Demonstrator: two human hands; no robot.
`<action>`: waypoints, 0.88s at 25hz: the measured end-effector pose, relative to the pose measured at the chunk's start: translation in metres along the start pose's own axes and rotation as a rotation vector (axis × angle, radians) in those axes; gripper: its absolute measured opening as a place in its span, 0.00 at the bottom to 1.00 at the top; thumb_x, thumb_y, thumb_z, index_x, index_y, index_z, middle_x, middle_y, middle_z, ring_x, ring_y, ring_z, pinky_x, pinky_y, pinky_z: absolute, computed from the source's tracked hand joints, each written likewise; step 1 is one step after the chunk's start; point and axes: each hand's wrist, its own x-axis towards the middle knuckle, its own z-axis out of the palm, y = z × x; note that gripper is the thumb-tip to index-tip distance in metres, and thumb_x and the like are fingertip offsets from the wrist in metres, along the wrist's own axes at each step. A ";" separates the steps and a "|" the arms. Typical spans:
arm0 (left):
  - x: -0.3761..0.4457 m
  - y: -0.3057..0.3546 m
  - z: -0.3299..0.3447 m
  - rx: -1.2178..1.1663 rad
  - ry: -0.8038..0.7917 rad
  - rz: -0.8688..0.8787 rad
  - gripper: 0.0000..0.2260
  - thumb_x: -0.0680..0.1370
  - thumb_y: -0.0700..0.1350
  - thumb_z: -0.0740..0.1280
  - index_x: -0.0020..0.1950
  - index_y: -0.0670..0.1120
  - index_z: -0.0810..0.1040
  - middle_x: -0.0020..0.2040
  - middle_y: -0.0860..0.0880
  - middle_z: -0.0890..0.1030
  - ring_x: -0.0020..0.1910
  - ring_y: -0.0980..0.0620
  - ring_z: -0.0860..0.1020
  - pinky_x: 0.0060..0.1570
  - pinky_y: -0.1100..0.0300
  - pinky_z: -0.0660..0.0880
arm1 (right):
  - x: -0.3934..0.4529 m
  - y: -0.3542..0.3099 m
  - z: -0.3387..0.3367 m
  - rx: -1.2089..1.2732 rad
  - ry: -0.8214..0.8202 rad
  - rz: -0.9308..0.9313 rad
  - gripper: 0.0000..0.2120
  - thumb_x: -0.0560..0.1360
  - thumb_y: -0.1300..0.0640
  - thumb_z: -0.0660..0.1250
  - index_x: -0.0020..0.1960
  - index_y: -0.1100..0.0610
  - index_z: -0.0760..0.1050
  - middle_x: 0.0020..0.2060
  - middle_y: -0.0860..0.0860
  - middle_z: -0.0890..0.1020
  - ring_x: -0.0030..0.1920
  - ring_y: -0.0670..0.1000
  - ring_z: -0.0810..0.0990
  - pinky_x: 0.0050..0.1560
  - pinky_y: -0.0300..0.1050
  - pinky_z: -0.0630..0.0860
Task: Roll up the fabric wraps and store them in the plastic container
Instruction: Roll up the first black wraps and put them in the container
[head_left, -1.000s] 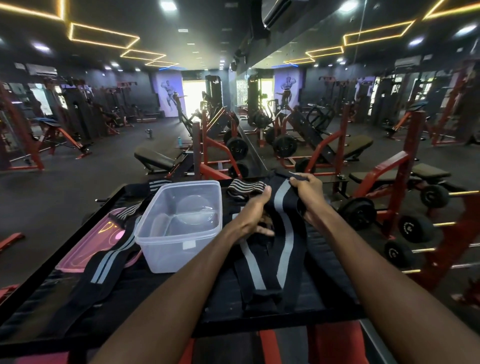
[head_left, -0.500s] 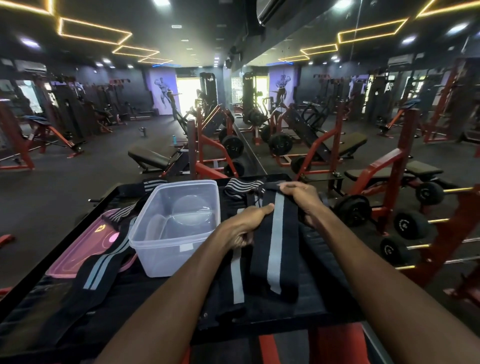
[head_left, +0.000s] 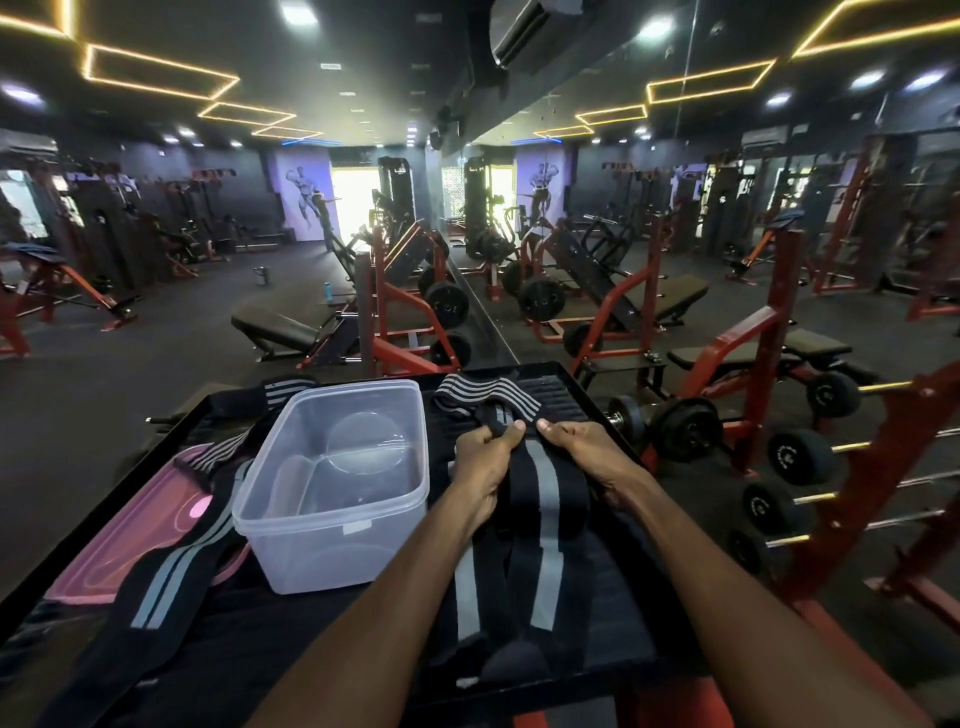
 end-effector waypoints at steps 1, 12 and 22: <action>0.002 -0.002 -0.001 0.055 0.011 0.036 0.06 0.73 0.46 0.75 0.44 0.44 0.84 0.44 0.45 0.87 0.48 0.45 0.85 0.57 0.46 0.80 | 0.000 0.001 -0.001 -0.006 0.004 -0.022 0.10 0.77 0.55 0.71 0.41 0.59 0.83 0.42 0.56 0.86 0.42 0.52 0.82 0.47 0.46 0.78; 0.005 -0.004 -0.010 -0.115 -0.092 0.106 0.04 0.74 0.38 0.74 0.41 0.45 0.86 0.44 0.43 0.87 0.49 0.45 0.85 0.55 0.49 0.80 | 0.002 0.003 -0.001 0.058 0.011 -0.182 0.07 0.70 0.69 0.73 0.46 0.62 0.84 0.43 0.53 0.87 0.45 0.47 0.85 0.51 0.39 0.80; 0.012 -0.008 -0.013 0.086 -0.072 0.260 0.05 0.75 0.37 0.72 0.46 0.46 0.84 0.47 0.47 0.85 0.50 0.51 0.82 0.54 0.62 0.77 | 0.004 0.011 -0.003 -0.007 0.041 -0.230 0.05 0.73 0.67 0.72 0.48 0.61 0.84 0.42 0.51 0.86 0.42 0.41 0.83 0.46 0.33 0.77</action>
